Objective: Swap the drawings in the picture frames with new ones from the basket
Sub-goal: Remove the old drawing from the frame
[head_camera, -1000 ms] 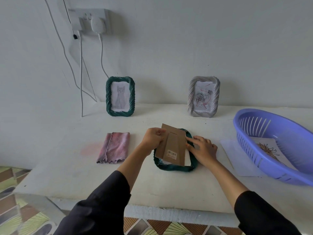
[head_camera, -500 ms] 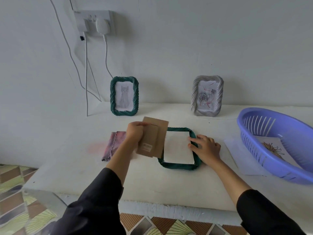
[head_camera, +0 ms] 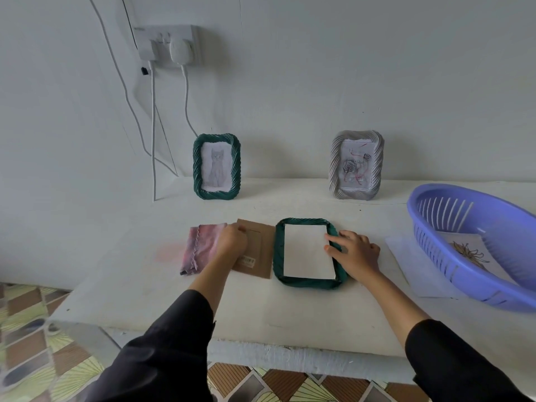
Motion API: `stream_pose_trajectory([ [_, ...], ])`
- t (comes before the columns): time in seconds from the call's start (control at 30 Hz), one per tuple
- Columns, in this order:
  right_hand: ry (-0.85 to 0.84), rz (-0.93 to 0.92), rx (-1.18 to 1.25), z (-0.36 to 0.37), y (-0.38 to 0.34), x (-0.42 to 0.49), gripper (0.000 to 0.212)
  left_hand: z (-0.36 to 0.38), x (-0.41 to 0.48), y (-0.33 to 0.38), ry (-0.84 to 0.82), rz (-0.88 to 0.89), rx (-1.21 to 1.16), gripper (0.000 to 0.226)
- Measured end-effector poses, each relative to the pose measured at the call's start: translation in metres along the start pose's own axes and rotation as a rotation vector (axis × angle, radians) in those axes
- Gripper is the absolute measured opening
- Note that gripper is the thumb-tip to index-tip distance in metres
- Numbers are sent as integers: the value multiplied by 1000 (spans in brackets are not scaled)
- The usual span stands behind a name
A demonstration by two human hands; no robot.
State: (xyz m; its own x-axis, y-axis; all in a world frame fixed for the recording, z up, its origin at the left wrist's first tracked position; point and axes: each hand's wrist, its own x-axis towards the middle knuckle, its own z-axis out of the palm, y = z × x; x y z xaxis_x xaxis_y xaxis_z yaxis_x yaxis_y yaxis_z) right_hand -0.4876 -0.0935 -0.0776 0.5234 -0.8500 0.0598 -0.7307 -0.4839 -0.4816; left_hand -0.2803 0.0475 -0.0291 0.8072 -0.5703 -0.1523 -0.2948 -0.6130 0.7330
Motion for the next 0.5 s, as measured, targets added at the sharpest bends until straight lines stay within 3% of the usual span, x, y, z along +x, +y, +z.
stream_pose_trajectory([
  [0.13,3,-3,11,0,0,0,36,10,-4,6,-58,36,76,37],
  [0.23,7,-4,12,-1,0,0,36,15,-8,13,-10,56,78,36],
  [0.37,12,-2,22,-1,0,-1,35,37,-17,20,14,197,212,34],
  [0.5,11,-11,20,-1,0,-1,35,61,-26,17,-66,245,465,52],
])
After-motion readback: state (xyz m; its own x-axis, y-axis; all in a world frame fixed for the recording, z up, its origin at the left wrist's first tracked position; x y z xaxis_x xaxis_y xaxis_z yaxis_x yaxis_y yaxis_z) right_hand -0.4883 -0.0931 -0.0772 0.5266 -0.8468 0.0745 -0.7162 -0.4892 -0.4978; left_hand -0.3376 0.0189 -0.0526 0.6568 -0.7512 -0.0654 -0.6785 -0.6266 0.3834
